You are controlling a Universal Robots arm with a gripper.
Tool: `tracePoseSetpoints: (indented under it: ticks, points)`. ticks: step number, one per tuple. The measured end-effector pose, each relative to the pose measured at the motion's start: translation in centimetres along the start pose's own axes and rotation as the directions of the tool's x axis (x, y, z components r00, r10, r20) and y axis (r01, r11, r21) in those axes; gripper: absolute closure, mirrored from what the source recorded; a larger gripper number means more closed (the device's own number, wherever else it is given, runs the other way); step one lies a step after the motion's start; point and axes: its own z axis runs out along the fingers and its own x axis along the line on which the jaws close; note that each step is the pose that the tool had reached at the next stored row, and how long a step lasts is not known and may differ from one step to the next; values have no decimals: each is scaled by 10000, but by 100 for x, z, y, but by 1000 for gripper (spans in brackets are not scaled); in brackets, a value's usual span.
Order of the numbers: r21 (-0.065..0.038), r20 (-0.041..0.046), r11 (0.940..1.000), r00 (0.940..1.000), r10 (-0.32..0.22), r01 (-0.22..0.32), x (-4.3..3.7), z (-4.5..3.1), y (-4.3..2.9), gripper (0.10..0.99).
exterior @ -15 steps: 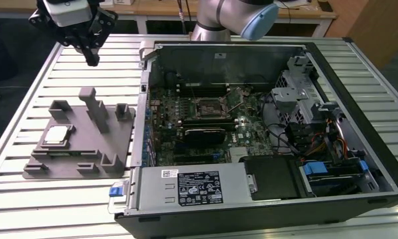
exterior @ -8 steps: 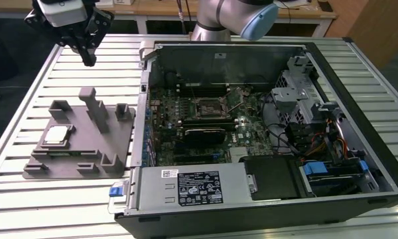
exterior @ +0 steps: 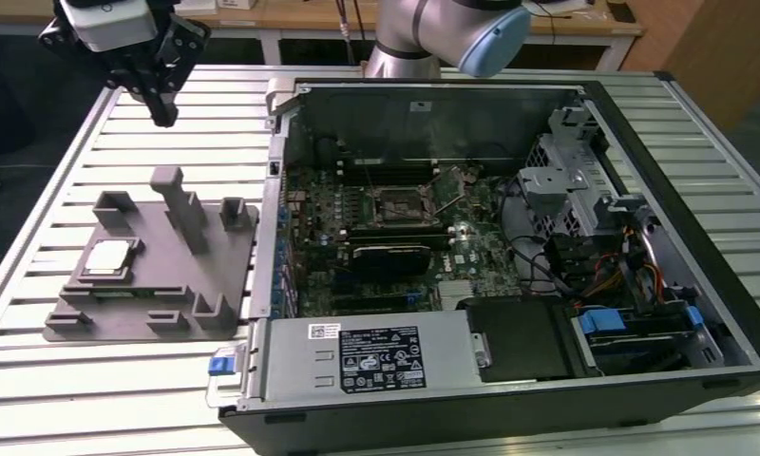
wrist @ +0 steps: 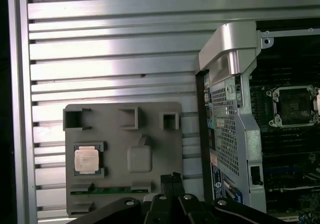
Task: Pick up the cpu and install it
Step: 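Reach for the cpu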
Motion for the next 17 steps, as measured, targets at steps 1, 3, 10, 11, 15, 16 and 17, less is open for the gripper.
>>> tracePoseSetpoints:
  ticks: [1, 3, 10, 11, 15, 16, 17]
  points:
    - [0, 0, 10000, 10000, 1, -1, 8, 0, -1, 980]
    - [0, 1, 10000, 10000, 4, -4, 24, 0, -2, 980]
    - [1, 0, 10000, 10000, 10, -10, 75, 0, -6, 980]
    - [1, 0, 10000, 10000, 10, -10, 82, -1, -7, 980]
    - [1, 0, 10000, 10000, 15, -15, 113, -1, -9, 980]
    - [1, 1, 10000, 10000, 15, -15, 120, -1, -10, 980]
    - [1, 0, 10000, 10000, 16, -16, 127, -1, -11, 980]
